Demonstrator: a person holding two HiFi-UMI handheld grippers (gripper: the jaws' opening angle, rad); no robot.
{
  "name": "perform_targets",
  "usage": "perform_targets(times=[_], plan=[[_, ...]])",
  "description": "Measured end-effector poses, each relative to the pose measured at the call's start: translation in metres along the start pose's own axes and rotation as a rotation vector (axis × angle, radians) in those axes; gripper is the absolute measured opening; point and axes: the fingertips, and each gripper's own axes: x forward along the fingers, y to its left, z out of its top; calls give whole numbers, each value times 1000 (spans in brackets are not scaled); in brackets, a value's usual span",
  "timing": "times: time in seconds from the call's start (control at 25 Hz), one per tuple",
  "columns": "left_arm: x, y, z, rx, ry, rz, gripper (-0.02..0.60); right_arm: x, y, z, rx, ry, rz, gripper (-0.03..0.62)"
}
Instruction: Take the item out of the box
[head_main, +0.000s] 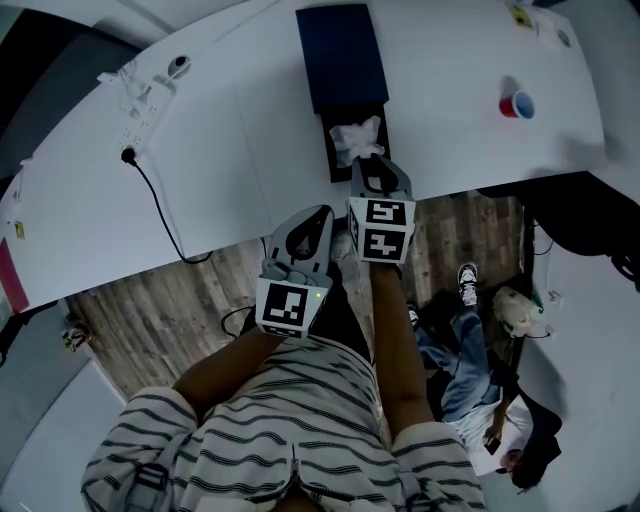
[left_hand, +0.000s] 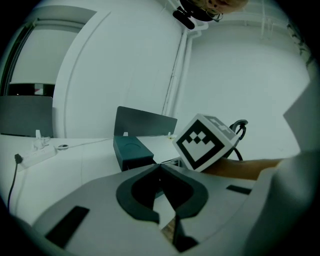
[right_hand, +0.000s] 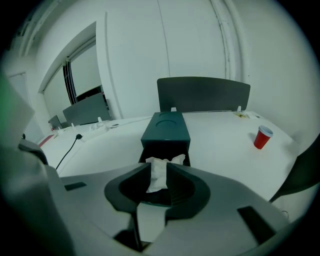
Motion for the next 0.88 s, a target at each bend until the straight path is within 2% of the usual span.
perform_targets(times=[0.88], plan=[[21,26,-6,-32,25,23,25,71,-14,-23,-93,224,-34,115]])
